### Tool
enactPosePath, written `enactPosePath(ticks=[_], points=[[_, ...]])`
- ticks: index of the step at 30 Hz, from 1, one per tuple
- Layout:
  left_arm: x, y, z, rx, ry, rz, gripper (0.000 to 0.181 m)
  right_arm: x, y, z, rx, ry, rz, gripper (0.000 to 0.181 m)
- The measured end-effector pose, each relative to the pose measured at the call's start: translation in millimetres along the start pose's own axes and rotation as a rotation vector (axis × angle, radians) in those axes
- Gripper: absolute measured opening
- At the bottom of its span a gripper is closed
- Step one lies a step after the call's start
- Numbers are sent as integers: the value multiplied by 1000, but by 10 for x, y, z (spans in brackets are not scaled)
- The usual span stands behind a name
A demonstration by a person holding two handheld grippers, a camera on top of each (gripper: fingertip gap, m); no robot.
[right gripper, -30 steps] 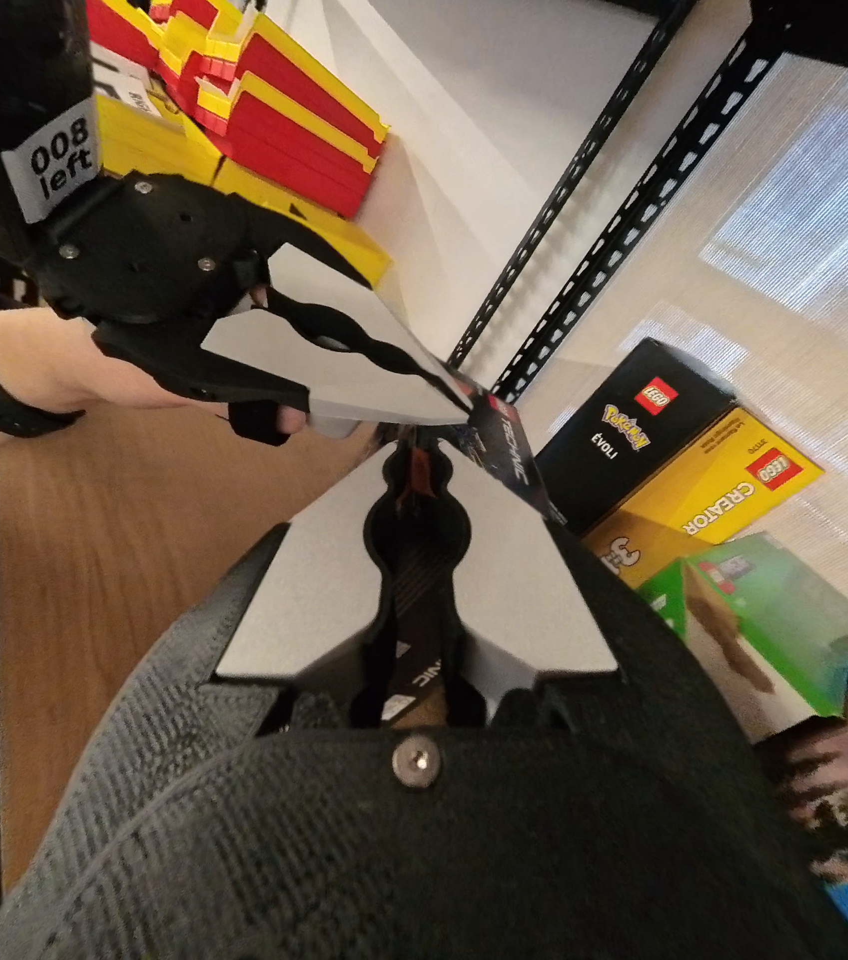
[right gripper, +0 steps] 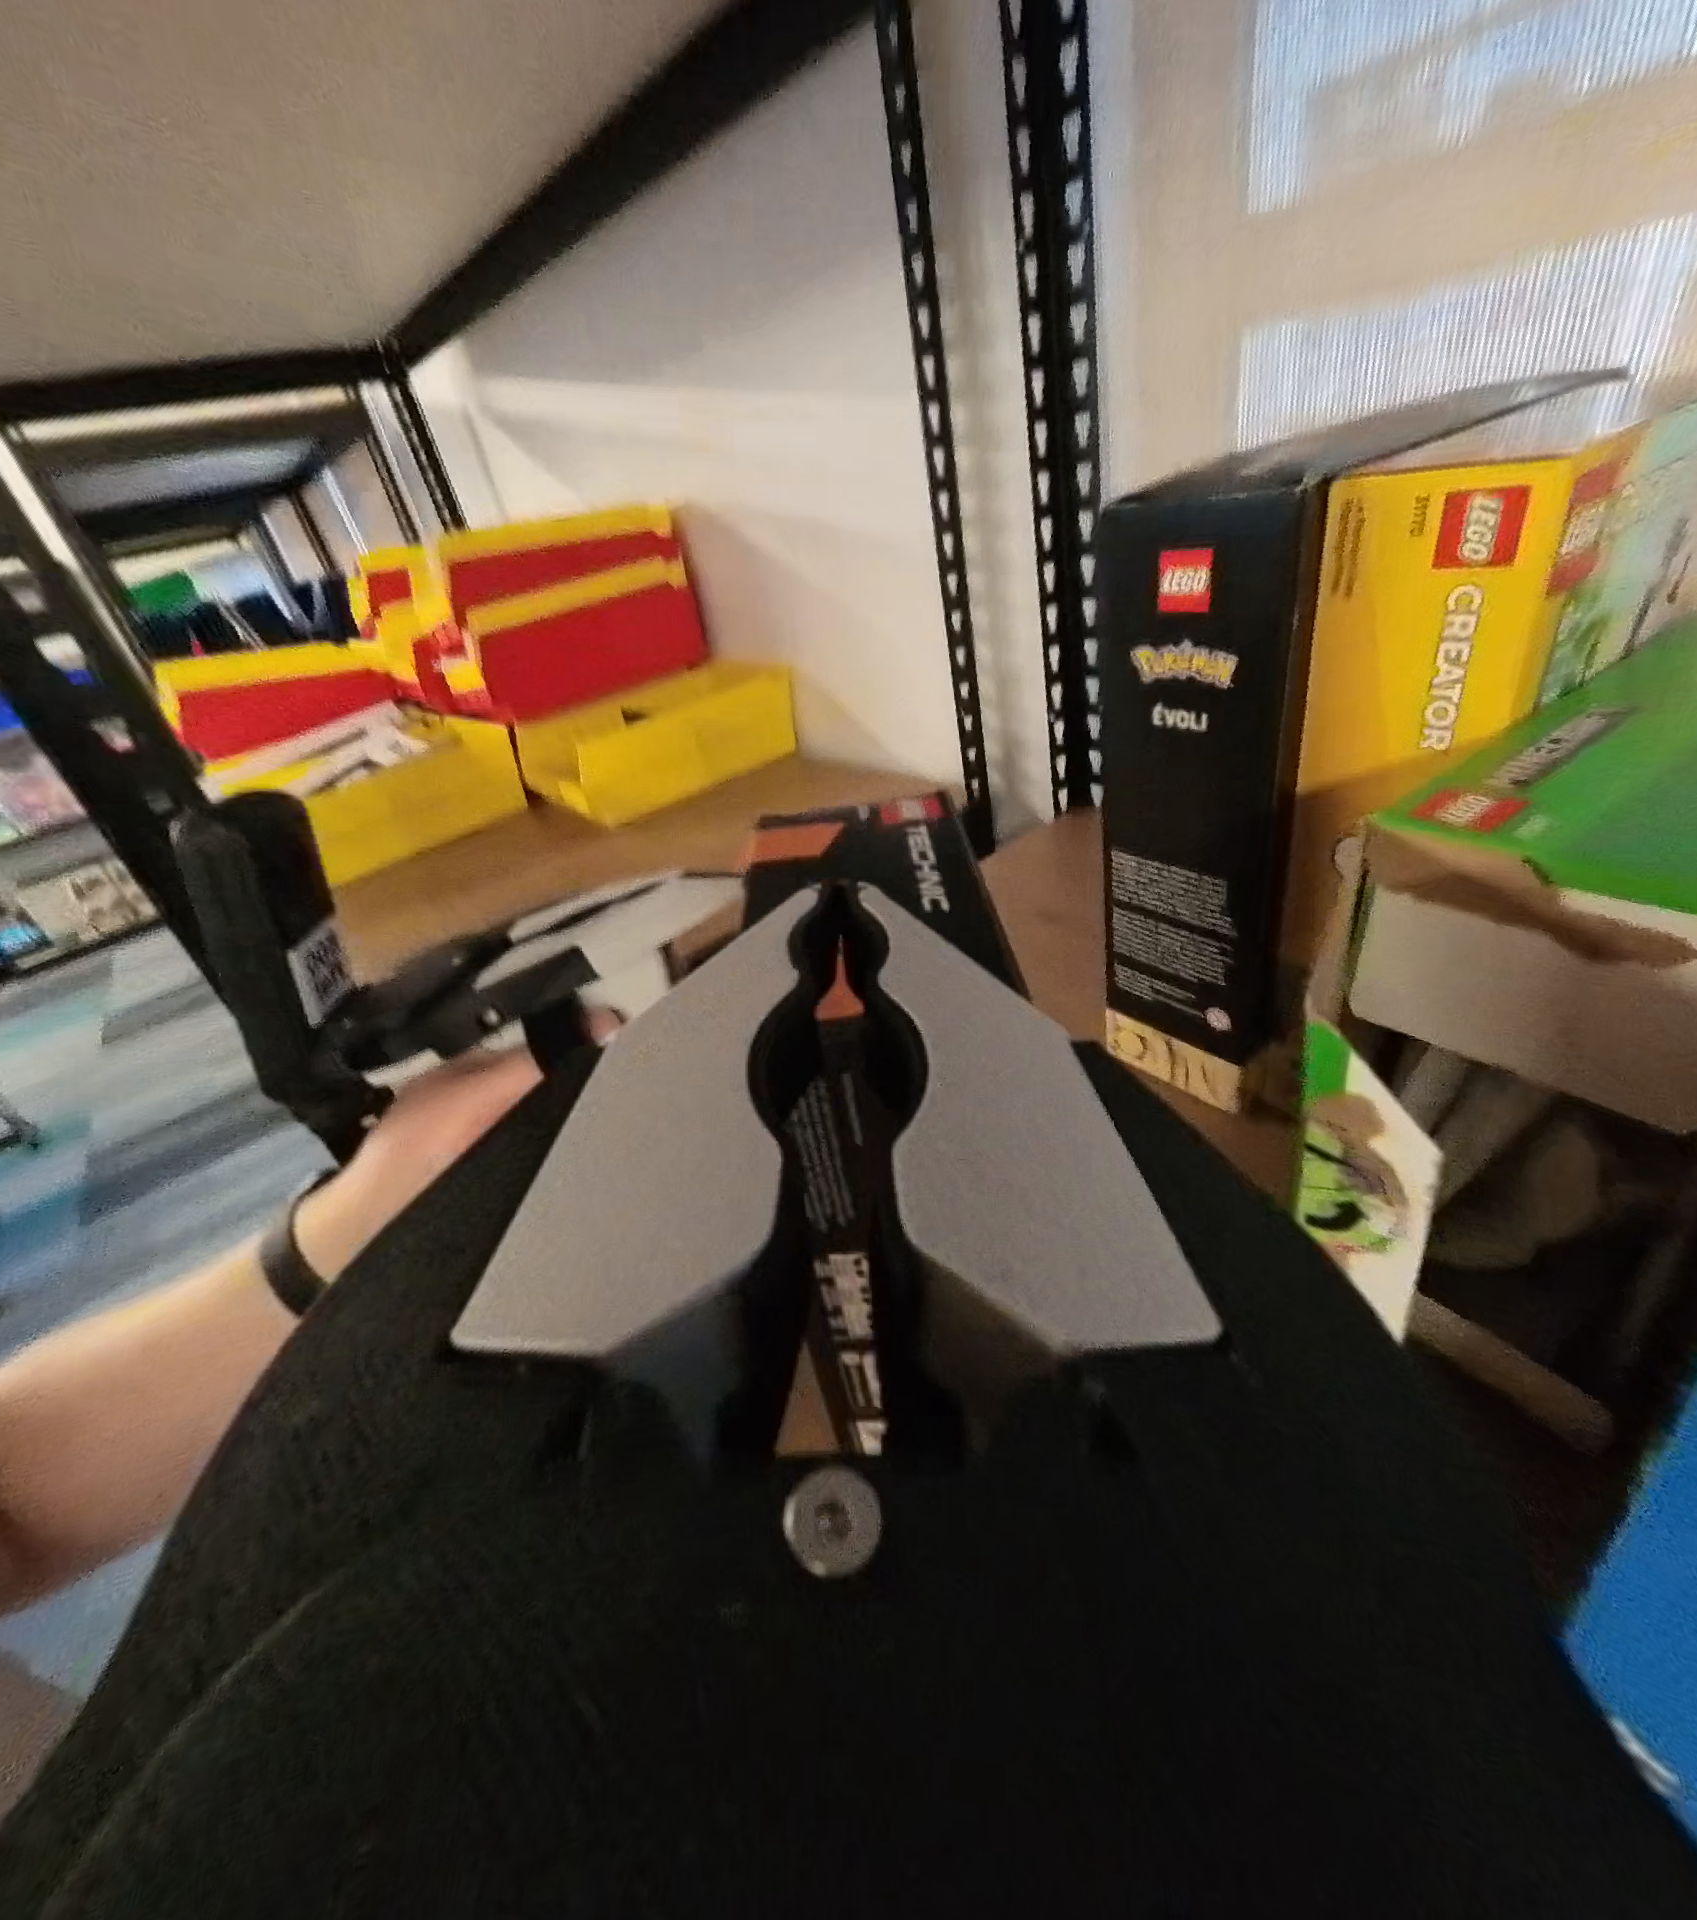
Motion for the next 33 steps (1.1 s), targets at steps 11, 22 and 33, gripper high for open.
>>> enactPosePath(ticks=[11, 22, 33], points=[[-35, -13, 150, 70, 0, 4, 12, 218, 73, 205, 418, -459, -23, 0], [30, -43, 189, -164, 12, 77, 16, 223, 35, 210, 298, -499, 65, 0], [161, 68, 177, -193, -4, 157, 43, 221, -116, 137, -375, -318, 48, 121]])
Point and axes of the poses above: each gripper's, where its closed fingertips meet, x out along the fingers, z out of its underside, y = z × x across the jaws, the point moved 3 cm from there along -x, back along the fingers, and after that the axes turned 11 degrees about z, right-handed, at the moved point
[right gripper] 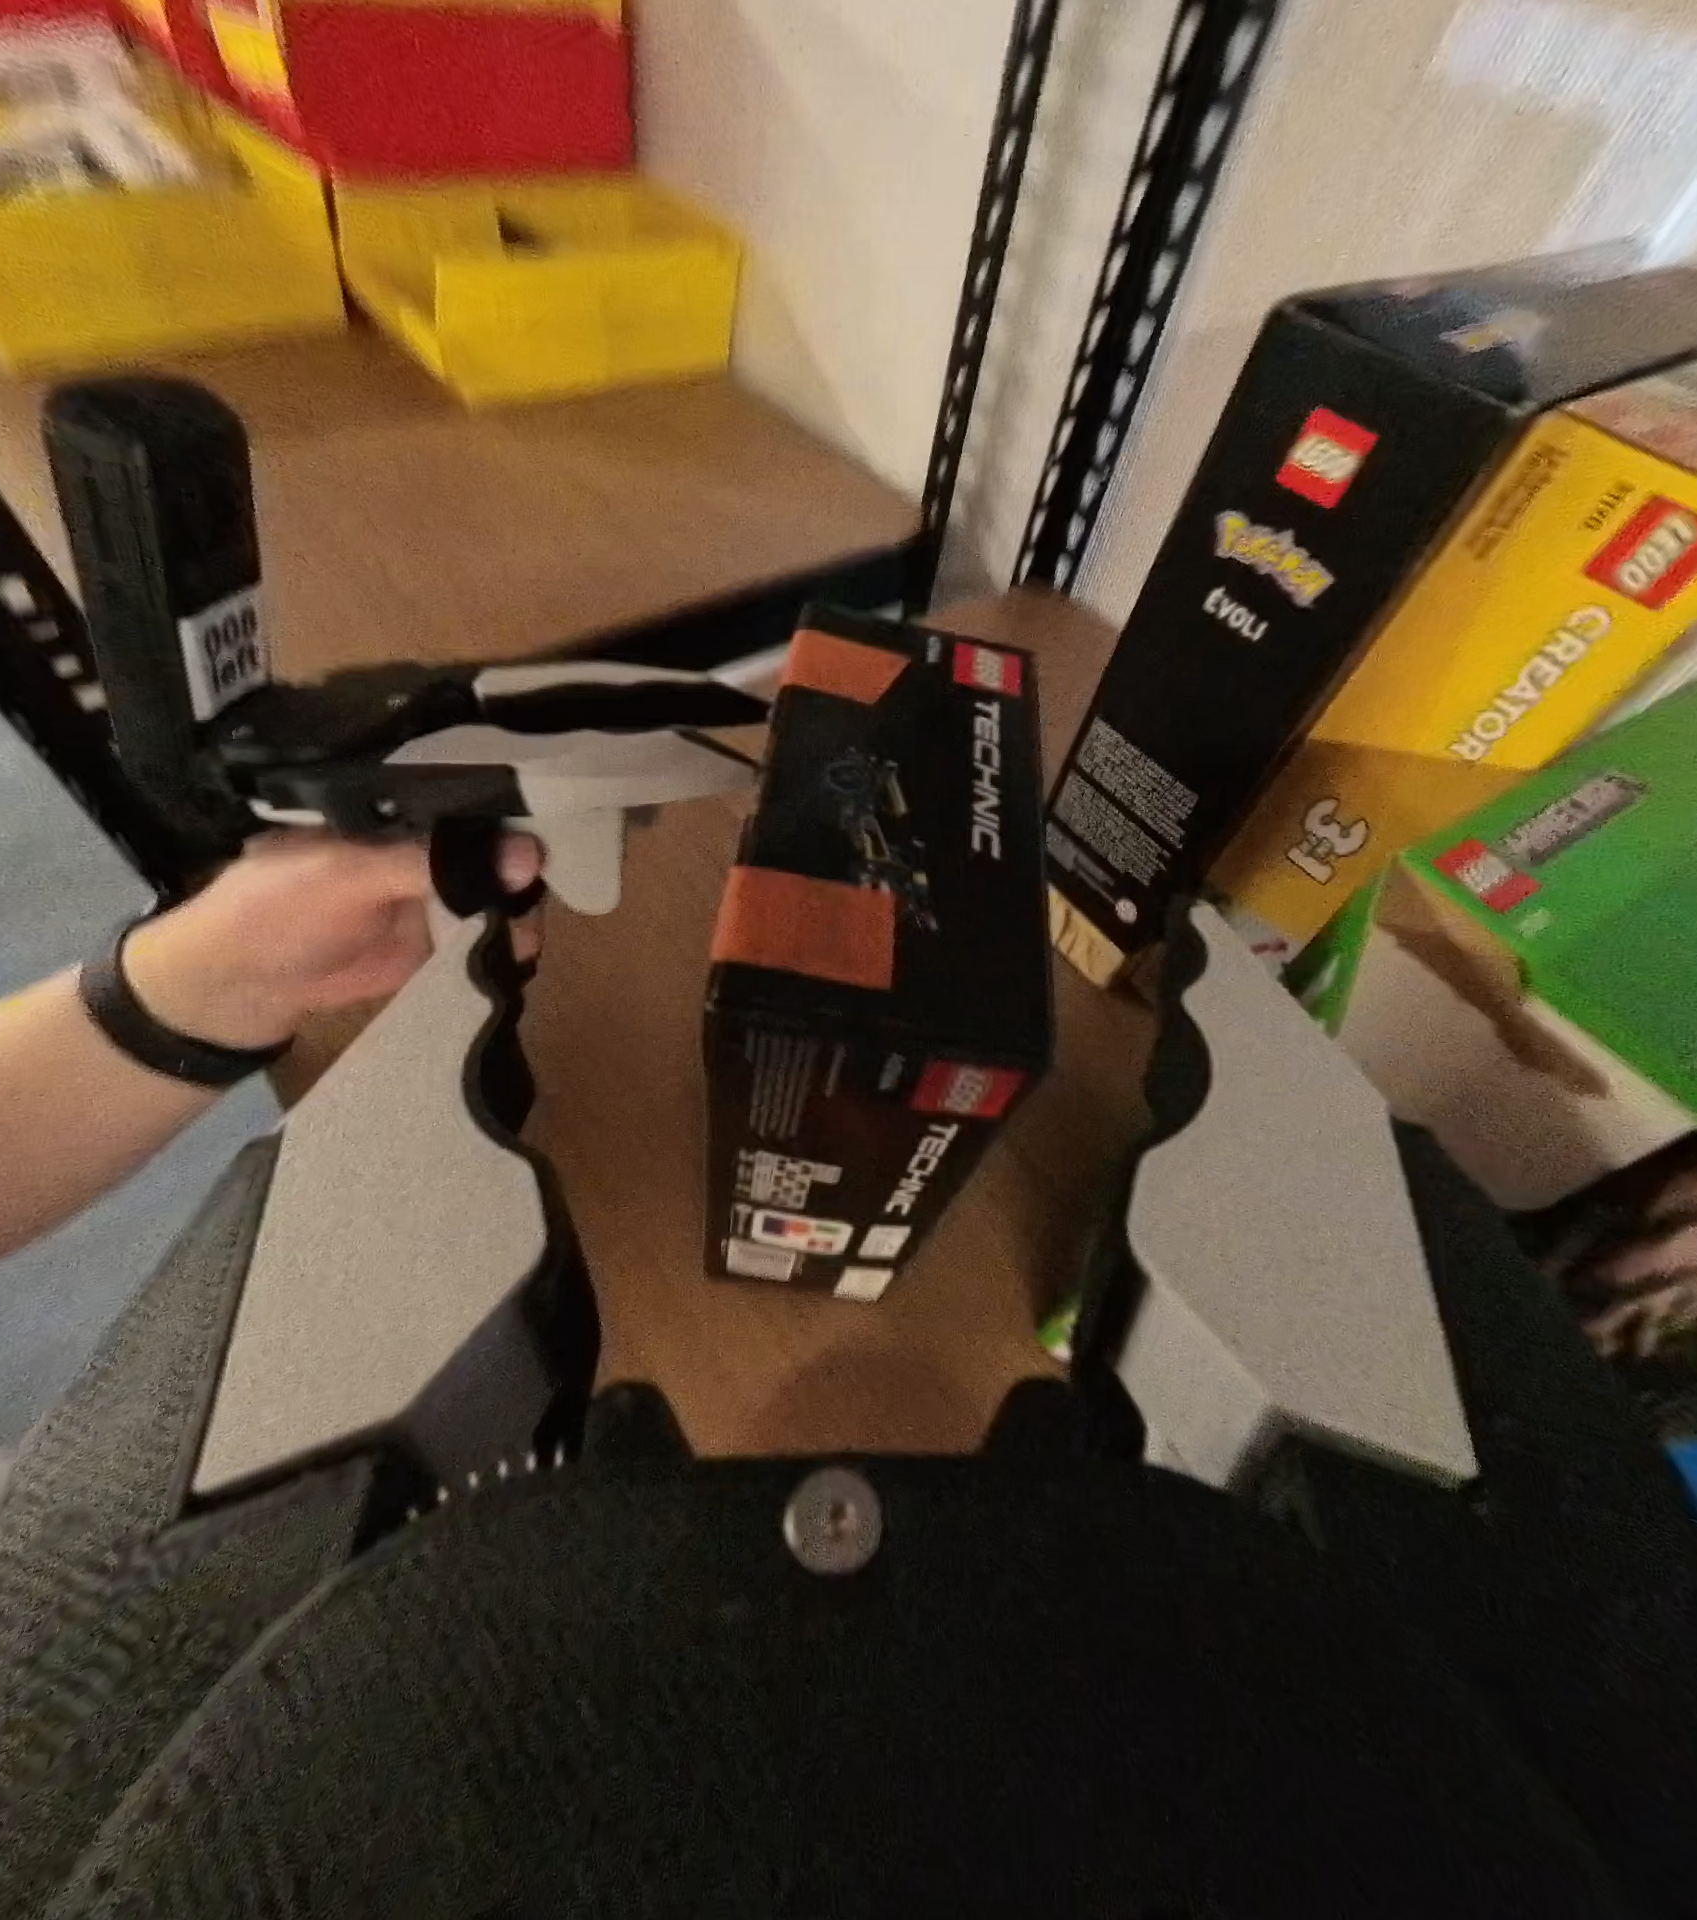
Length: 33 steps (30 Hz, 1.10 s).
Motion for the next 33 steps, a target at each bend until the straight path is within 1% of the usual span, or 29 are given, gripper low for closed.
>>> enactPosePath(ticks=[1, 2, 3, 4, 6, 7, 8, 9, 11, 13, 15, 18, 19, 20, 23, 24, 28, 30, 31, 32, 33], points=[[-13, 0, -18, -33, 34, 22, 47, 15, 28, 86, 25, 54, 19, 122], [-29, 0, -32, -76, 68, 45, 47, 62, 38, 185, 18, 77, 34, 122], [-40, -1, -36, -117, 88, 63, 48, 140, 35, 273, 8, 83, 53, 126], [-50, -15, -24, -147, 91, 60, 50, 240, 15, 345, 3, 80, 68, 128], [-89, -21, 0, -160, 81, 26, 48, 460, 0, 515, 1, 25, 122, 127], [-129, 4, 1, -158, 89, 4, 47, 529, -13, 596, -9, 4, 123, 109], [-183, 41, -2, -155, 109, -28, 47, 546, -38, 581, 36, 49, 88, 101], [-248, 89, -7, -153, 136, -60, 47, 533, -45, 573, 63, 73, 52, 99], [-373, 229, -4, -145, 182, -103, 47, 439, -85, 595, 36, 62, -67, 97], [-478, 426, 12, -116, 202, -122, 52, 277, -129, 652, -25, 35, -212, 96], [-563, 704, 24, -30, 204, -99, 59, 90, -171, 715, -81, 8, -375, 95], [-671, 1115, 26, 181, 198, -48, 74, -140, -223, 793, -188, -13, -577, 95], [-692, 1176, 47, 230, 166, -53, 82, -194, -235, 812, -216, -18, -636, 95], [-699, 1215, 80, 253, 115, -43, 93, -234, -238, 827, -240, -23, -685, 95], [-679, 1259, 162, 186, -1, 63, 114, -320, -247, 857, -309, -16, -809, 95], [-668, 1270, 176, 157, -28, 105, 119, -340, -254, 860, -322, -4, -849, 95], [-580, 1387, 262, 164, -129, 240, 126, -383, -306, 848, -323, 73, -973, 96], [-510, 1405, 395, 161, -231, 262, 127, -387, -331, 838, -307, 113, -1008, 97], [-477, 1395, 478, 167, -291, 262, 124, -384, -342, 841, -293, 120, -1020, 98], [-442, 1379, 548, 169, -340, 259, 118, -361, -354, 870, -271, 95, -1018, 103], [-403, 1371, 598, 167, -369, 264, 107, -286, -360, 933, -265, 46, -974, 119]])
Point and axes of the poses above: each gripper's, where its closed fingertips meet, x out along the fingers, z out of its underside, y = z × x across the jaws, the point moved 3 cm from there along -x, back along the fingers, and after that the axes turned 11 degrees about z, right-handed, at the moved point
